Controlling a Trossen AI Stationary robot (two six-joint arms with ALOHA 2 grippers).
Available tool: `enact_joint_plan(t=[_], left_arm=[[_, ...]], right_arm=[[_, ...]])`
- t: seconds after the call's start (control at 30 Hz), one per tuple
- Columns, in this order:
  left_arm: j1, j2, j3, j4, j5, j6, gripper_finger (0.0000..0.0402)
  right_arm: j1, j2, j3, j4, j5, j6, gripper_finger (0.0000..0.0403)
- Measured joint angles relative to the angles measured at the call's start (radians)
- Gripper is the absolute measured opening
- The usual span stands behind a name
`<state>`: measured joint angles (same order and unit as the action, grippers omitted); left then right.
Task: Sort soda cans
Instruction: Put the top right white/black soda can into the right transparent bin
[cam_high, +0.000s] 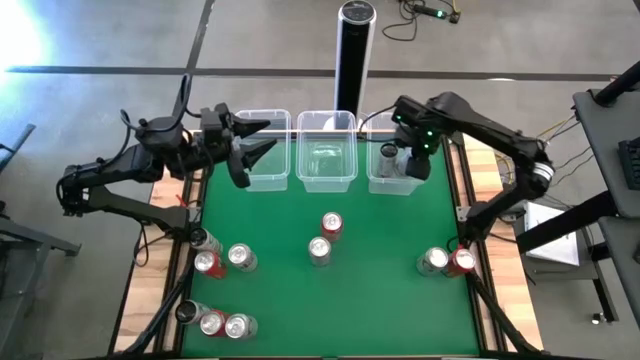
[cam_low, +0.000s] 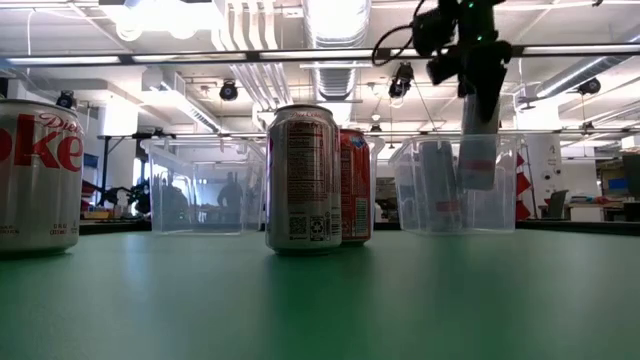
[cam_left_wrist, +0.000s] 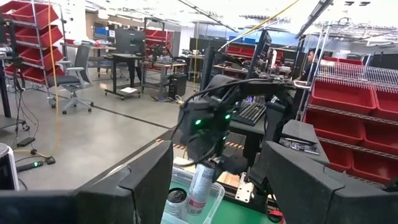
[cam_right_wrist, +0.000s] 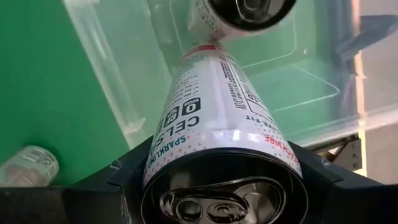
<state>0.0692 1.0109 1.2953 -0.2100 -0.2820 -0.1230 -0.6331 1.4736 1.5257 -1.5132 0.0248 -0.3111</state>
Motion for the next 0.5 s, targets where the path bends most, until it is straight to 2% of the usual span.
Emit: enact_joint_plan(t=[0.4,0.5], left_arm=[[0.000,0.009,-0.001,-0.044,0.001,-0.054,0.0233],[0.000,0.013,-0.001,-0.042,0.001,-0.072,0.0233]], right_arm=[[-0.053,0.133,0.000,0.028,-0.007,-0.071,0.0258],[-0.065,0.161,0.000,0.042,-0.042,-0.060,0.0258]])
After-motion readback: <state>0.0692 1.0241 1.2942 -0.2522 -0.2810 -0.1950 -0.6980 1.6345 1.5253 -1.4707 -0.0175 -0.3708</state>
